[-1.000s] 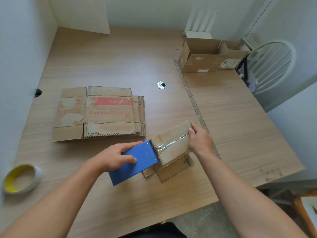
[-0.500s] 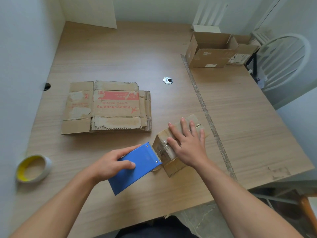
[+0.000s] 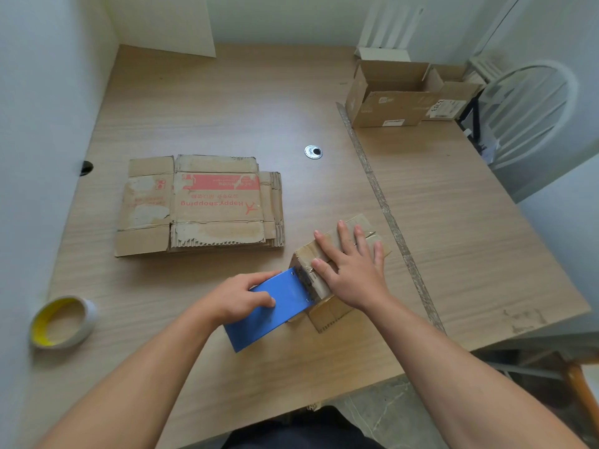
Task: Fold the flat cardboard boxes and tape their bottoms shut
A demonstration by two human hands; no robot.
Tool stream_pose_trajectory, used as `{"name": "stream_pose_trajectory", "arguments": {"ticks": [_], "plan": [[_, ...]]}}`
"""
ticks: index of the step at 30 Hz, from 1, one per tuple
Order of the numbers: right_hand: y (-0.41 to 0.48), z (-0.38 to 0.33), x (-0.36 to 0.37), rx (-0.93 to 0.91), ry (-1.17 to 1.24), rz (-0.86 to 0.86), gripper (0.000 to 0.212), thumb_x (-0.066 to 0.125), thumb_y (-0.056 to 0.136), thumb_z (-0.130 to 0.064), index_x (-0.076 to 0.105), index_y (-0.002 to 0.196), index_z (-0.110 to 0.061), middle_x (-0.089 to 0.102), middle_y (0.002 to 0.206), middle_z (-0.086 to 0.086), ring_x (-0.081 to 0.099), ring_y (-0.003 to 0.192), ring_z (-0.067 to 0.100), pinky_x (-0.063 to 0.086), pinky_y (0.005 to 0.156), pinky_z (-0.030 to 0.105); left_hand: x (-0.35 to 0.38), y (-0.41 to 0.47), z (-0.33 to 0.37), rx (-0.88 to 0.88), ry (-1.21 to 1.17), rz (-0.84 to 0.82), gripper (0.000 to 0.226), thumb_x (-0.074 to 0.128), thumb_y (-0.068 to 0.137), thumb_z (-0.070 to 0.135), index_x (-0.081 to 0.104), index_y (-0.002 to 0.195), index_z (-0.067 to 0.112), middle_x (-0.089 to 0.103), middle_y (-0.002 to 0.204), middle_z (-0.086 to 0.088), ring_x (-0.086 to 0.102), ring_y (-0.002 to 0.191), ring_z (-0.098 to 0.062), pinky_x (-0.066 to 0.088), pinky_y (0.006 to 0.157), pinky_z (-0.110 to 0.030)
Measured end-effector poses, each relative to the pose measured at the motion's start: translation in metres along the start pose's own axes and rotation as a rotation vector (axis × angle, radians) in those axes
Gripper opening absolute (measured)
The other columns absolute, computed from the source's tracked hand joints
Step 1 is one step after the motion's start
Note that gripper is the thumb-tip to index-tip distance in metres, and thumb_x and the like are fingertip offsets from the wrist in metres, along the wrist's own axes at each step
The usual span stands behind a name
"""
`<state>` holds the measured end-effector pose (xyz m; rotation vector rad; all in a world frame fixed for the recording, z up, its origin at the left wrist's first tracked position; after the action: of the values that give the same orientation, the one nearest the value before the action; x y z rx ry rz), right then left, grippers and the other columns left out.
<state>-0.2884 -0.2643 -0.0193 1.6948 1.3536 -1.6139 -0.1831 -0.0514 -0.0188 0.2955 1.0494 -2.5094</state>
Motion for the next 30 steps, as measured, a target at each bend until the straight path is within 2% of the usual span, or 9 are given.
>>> {"name": "stream_pose_trajectory", "arguments": {"ticks": [3, 7, 11, 13, 19, 23, 25, 27, 30], "plan": [[-0.001, 0.000, 0.000, -0.008, -0.007, -0.002, 0.056, 0.024, 0.096, -0.069, 0.004, 0.148, -0.062, -0.017, 0.165, -0.012, -0.024, 0.150, 0.018, -0.017, 0.117, 0.055, 0.000, 0.002, 0.004, -0.013, 0.042, 0.014, 0.057, 0.058, 0.064, 0.045, 0.054, 0.114, 0.071, 0.066, 0.115, 0.027, 0.061, 0.107, -0.007, 0.045, 0.095, -0.029], [0.000, -0.001, 0.001, -0.013, -0.022, 0.004, 0.056, 0.024, 0.097, -0.068, 0.004, 0.149, -0.061, -0.015, 0.165, -0.012, -0.023, 0.150, 0.018, -0.017, 0.117, 0.055, 0.002, -0.001, 0.013, -0.032, 0.065, 0.047, 0.055, 0.056, 0.065, 0.044, 0.055, 0.115, 0.068, 0.066, 0.114, 0.021, 0.060, 0.104, -0.011, 0.047, 0.088, -0.027], [-0.001, -0.003, 0.002, -0.009, -0.034, 0.011, 0.055, 0.023, 0.098, -0.067, 0.004, 0.149, -0.061, -0.015, 0.165, -0.011, -0.022, 0.150, 0.019, -0.017, 0.116, 0.056, 0.004, -0.001, 0.023, -0.080, 0.111, 0.090, 0.047, 0.061, 0.081, 0.035, 0.058, 0.120, 0.060, 0.066, 0.112, 0.013, 0.060, 0.100, -0.017, 0.049, 0.083, -0.030], [-0.001, -0.004, 0.002, -0.005, -0.040, 0.017, 0.055, 0.023, 0.098, -0.066, 0.005, 0.149, -0.060, -0.014, 0.165, -0.011, -0.022, 0.151, 0.019, -0.016, 0.117, 0.057, 0.004, -0.001, 0.030, -0.098, 0.162, 0.108, 0.043, 0.061, 0.082, 0.033, 0.061, 0.117, 0.058, 0.066, 0.109, 0.010, 0.060, 0.096, -0.017, 0.049, 0.078, -0.029], [-0.003, -0.007, 0.001, 0.008, -0.034, 0.024, 0.054, 0.024, 0.099, -0.065, 0.007, 0.150, -0.059, -0.013, 0.166, -0.010, -0.020, 0.151, 0.021, -0.015, 0.117, 0.058, 0.005, 0.000, 0.050, -0.164, 0.288, 0.161, 0.049, 0.063, 0.077, 0.038, 0.059, 0.123, 0.053, 0.062, 0.111, 0.005, 0.059, 0.098, -0.021, 0.053, 0.089, -0.035], [-0.002, -0.008, 0.001, -0.012, -0.024, 0.019, 0.054, 0.025, 0.099, -0.065, 0.009, 0.150, -0.059, -0.013, 0.166, -0.010, -0.020, 0.151, 0.021, -0.017, 0.116, 0.057, 0.016, -0.002, 0.048, -0.163, 0.430, 0.233, 0.046, 0.054, 0.082, 0.035, 0.058, 0.126, 0.044, 0.064, 0.121, 0.003, 0.060, 0.106, -0.025, 0.049, 0.082, -0.031], [-0.001, -0.007, 0.001, -0.020, -0.012, 0.011, 0.054, 0.027, 0.098, -0.065, 0.011, 0.149, -0.060, -0.013, 0.166, -0.010, -0.020, 0.151, 0.021, -0.017, 0.117, 0.057, 0.025, -0.002, 0.041, -0.158, 0.439, 0.238, 0.042, 0.051, 0.081, 0.033, 0.059, 0.121, 0.041, 0.066, 0.118, 0.003, 0.060, 0.103, -0.026, 0.051, 0.082, -0.032], [-0.002, -0.007, -0.001, -0.030, -0.007, 0.059, 0.053, 0.031, 0.098, -0.065, 0.017, 0.149, -0.058, -0.009, 0.167, -0.007, -0.015, 0.152, 0.022, -0.013, 0.118, 0.055, 0.029, -0.005, 0.033, -0.138, 0.417, 0.238, 0.039, 0.049, 0.080, 0.032, 0.058, 0.116, 0.041, 0.067, 0.110, 0.004, 0.059, 0.096, -0.024, 0.052, 0.082, -0.034], [-0.010, -0.014, -0.006, -0.069, -0.097, 0.266, 0.049, 0.041, 0.098, -0.059, 0.039, 0.145, -0.048, 0.024, 0.158, 0.006, 0.016, 0.145, 0.031, 0.014, 0.118, 0.050, 0.024, -0.012, 0.020, -0.121, 0.363, 0.293, 0.049, 0.046, 0.082, 0.030, 0.050, 0.125, 0.053, 0.064, 0.104, 0.007, 0.058, 0.094, -0.024, 0.054, 0.083, -0.037]]}}
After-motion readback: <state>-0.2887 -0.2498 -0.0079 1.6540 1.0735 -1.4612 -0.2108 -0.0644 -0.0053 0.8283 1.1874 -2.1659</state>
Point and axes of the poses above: each hand's wrist, its own y-axis towards the middle knuckle, its own x-axis out of the palm, z = x × y, the point moved 1 cm from there along y, towards the middle knuckle
